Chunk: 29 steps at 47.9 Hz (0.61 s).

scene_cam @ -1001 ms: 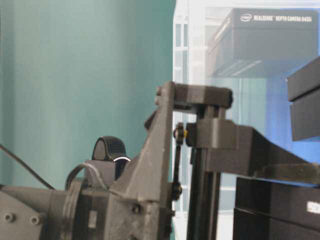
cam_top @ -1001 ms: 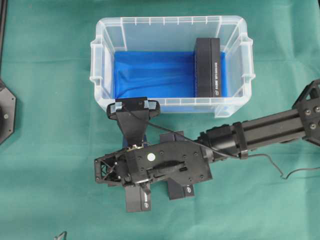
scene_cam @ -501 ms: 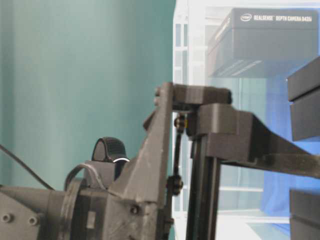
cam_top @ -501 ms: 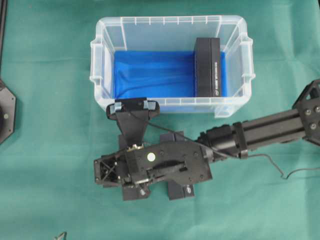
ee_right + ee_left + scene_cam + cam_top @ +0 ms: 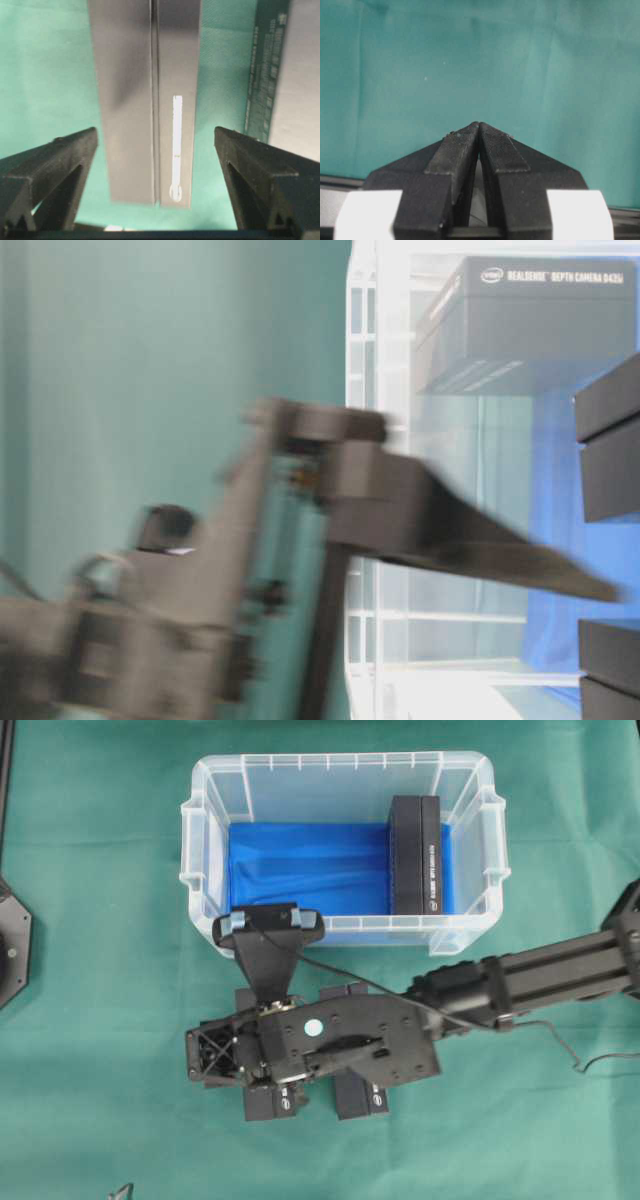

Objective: Take the box out of the case with the right arm.
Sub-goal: 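Carry the box forward and lower it onto the cloth left of the first box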

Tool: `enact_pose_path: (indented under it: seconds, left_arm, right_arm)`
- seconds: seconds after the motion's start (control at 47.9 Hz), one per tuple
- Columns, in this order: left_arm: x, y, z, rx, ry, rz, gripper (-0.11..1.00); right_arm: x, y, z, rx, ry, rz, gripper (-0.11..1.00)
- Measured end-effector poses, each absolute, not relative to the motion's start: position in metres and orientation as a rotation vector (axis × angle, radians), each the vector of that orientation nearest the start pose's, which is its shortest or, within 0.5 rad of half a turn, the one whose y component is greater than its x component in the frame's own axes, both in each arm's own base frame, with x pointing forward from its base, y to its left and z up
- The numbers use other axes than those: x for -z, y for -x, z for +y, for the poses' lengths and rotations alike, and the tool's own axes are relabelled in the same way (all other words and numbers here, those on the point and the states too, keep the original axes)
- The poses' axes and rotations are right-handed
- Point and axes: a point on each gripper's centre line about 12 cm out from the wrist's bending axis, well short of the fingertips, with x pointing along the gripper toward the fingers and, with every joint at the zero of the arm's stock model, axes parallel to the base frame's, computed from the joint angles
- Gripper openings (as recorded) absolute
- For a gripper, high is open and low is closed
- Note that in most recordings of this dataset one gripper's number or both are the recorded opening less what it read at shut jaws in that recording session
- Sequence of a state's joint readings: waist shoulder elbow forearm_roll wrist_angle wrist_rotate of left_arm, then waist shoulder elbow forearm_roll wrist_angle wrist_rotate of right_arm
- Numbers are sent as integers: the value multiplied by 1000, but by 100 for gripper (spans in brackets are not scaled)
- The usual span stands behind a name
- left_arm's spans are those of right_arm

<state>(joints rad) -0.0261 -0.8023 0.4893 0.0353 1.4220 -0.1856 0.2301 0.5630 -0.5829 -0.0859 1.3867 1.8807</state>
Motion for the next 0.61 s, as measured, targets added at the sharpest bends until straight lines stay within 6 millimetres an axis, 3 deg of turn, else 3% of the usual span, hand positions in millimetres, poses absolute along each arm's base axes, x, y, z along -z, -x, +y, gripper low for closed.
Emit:
enact_pose_path:
  seconds: [0.313, 0.605]
  left_arm:
    - [-366, -164, 0, -108, 128, 1101, 2]
    - [-366, -164, 0, -108, 128, 1101, 2]
  right_arm:
    - [-294, -513, 101, 1107, -1311, 936, 90]
    - [-304, -513, 100, 1099, -1308, 918, 90]
